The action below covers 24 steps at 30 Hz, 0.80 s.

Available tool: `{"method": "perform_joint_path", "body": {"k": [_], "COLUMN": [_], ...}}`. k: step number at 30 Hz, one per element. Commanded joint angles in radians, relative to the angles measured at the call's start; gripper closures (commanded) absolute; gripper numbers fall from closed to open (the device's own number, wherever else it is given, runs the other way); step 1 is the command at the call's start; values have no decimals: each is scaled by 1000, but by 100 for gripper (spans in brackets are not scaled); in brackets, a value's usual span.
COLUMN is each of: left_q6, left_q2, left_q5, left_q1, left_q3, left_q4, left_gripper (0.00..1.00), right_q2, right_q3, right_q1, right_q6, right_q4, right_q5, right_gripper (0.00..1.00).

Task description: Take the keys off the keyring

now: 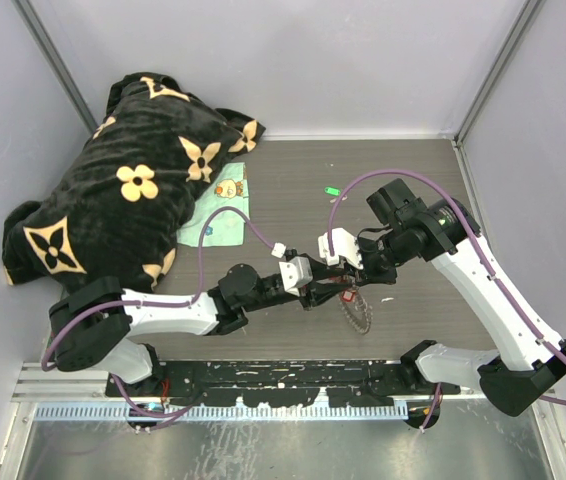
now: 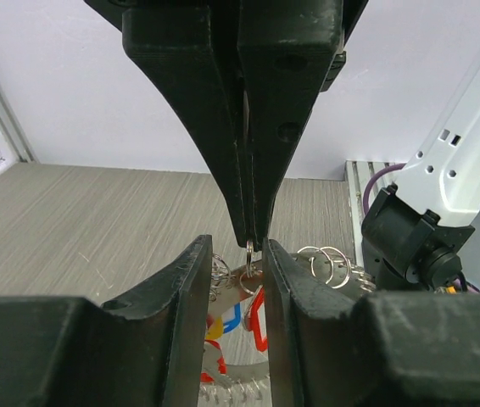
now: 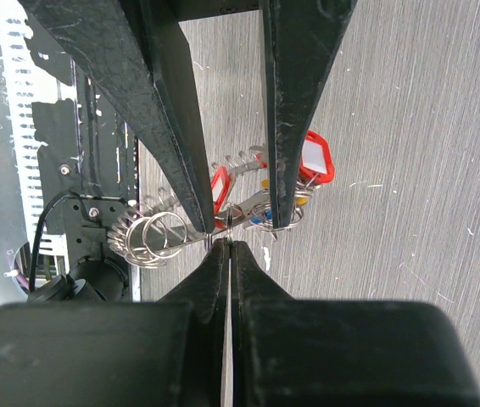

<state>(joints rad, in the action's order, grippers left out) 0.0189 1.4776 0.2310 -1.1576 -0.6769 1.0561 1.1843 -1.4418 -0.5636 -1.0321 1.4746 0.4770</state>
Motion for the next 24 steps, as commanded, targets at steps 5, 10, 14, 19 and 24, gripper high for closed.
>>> {"method": "perform_joint_path", "body": {"k": [5, 10, 14, 19, 24], "left_q6": [16, 19, 28, 36, 43], "left_q2": [-42, -43, -51, -69, -97], "left_q5": [-23, -23, -25, -30, -40], "left_q1": [-2, -2, -2, -2, 1], "left_q3": [-20, -19, -16, -10, 8], "left_q4": [14, 12, 6, 3, 7], "left_gripper": [72, 73, 76, 77, 77], "right_q2": [-33, -32, -30, -31, -31], "right_q3": [-23, -22, -24, -24, -24], "right_q1": [-5, -7, -7, -9, -9], "right_q6": [4, 5, 5, 4, 6], "right_q4": [-14, -14, -14, -14, -15], "right_q5": [36, 36, 36, 35, 36], "right_gripper": [99, 99, 99, 99, 99]}}
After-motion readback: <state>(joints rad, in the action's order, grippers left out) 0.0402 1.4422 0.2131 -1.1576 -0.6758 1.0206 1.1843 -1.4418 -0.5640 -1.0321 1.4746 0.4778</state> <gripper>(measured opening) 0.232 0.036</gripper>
